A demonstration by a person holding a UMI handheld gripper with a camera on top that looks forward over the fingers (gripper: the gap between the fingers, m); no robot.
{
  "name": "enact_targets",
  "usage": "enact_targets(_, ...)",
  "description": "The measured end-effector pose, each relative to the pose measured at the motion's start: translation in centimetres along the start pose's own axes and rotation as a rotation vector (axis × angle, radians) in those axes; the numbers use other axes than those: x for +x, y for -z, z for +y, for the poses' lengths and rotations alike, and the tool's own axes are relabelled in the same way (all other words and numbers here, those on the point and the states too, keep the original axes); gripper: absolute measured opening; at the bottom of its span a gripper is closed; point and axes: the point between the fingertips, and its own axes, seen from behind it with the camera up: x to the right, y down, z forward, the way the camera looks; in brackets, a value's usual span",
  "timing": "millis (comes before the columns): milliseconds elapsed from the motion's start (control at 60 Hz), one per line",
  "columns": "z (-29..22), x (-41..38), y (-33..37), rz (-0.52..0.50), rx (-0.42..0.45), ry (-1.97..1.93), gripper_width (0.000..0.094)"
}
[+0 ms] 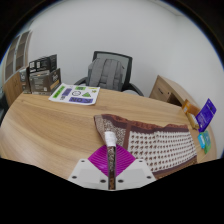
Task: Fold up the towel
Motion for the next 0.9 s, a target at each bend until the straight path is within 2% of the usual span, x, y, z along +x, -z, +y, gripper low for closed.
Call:
enact_targets(100,0.2,-1.0,0.9,-0.037,-0.032,-0.041,0.0045)
enact_targets(200,0.0,-3.1,3.4,-0.129,-0.049,-0.102,0.0044)
enact_targets(383,-3.1,-9.3,12.3,-0.358,-0.012,-0.239,0.0045)
enact_targets(550,-8.2,-9.6,17.6,-0.467,0.073,-0.322,0.0045)
enact_targets(650,-9.0,-6.6,16.3,-0.438,0.095,-0.336,0.0045)
enact_targets(767,-6.5,-2.0,12.1,-0.348,0.059,-0.329,0.0056)
enact_targets(850,-4.2,0.3,9.3,-0.302,0.028,-0.313,0.0107)
enact_targets(900,-2.8,1.6,7.9,-0.279,0.013,-0.296,0.0171)
